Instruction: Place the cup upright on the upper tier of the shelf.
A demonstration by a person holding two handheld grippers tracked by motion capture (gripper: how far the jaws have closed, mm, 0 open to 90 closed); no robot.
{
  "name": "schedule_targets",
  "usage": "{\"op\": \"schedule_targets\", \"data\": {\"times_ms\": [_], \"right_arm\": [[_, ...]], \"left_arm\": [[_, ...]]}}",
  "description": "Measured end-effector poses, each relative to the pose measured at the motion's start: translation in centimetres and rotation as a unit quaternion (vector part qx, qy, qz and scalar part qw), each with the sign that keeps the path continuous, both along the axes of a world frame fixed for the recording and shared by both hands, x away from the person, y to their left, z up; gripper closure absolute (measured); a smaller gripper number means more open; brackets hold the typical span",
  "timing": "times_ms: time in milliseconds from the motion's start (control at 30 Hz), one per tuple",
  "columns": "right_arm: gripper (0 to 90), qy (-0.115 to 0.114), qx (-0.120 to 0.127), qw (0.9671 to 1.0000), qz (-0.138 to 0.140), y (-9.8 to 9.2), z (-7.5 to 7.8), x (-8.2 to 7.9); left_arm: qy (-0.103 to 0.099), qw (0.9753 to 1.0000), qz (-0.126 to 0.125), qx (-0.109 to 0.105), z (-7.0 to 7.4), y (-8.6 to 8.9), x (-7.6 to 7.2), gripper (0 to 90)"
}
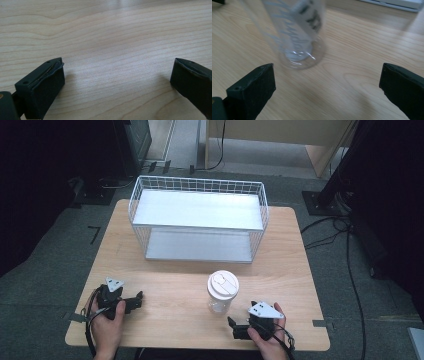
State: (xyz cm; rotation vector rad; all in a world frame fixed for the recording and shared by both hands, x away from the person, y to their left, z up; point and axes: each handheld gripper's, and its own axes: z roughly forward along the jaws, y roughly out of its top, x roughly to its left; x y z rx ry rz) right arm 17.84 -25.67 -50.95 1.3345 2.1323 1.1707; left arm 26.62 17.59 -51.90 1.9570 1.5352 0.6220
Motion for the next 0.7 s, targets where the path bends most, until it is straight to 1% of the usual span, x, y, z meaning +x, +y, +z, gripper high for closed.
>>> {"op": "schedule_targets", "data": {"times_ms": [67,100,133,167,267,333,367,433,467,533,600,667,700], "right_arm": [[0.3,-0.004,0.012,0.9999,0.009,0.5,0.1,-0.1],[3.1,-0.012,0.022,0.9996,0.013,1.1,0.2,-0.1],[5.8,-0.015,0.025,0.9995,0.01,1.5,0.3,-0.1],[5.8,-0.015,0.025,0.9995,0.01,1.5,0.3,-0.1],[11.0,-0.035,0.028,0.999,-0.005,2.3,0.7,0.1],[11.2,-0.038,0.032,0.9988,-0.004,2.5,0.8,0.1],[11.2,-0.043,0.032,0.9985,-0.002,2.7,0.9,0.2],[11.2,-0.044,0.033,0.9985,-0.006,3.2,1.1,0.4],[11.2,-0.048,0.038,0.9981,-0.008,3.5,1.2,0.6],[11.2,-0.05,0.038,0.998,-0.009,3.7,1.2,0.7],[11.4,-0.054,0.047,0.9973,-0.015,4.1,1.6,1.0],[11.9,-0.058,0.049,0.9969,-0.018,4.3,1.7,1.0],[12.7,-0.065,0.053,0.9962,-0.021,4.5,1.9,1.1]], "left_arm": [[0.001,1.0,-0.001,0.001,0.0,0.0,0.0,0.0],[0.001,1.0,-0.002,0.0,0.0,0.0,0.0,0.0],[0.001,1.0,-0.002,0.0,0.0,0.0,0.0,0.0],[0.0,1.0,-0.001,-0.001,0.0,0.0,0.0,0.0],[0.0,1.0,-0.001,-0.001,0.0,0.0,0.0,0.0],[0.001,1.0,-0.002,0.0,0.0,0.0,0.0,0.0],[0.001,1.0,-0.002,0.0,0.0,0.0,0.0,0.0],[0.001,1.0,-0.002,0.0,0.0,0.0,0.0,0.0],[0.001,1.0,-0.002,0.0,0.0,0.0,0.0,0.0],[0.001,1.0,-0.002,0.0,0.0,0.0,0.0,0.0],[0.001,1.0,-0.002,0.0,0.0,0.0,0.0,0.0],[0.001,1.0,-0.002,0.0,0.0,0.0,0.0,0.0],[0.0,1.0,-0.001,-0.001,0.0,0.0,0.0,0.0]]}}
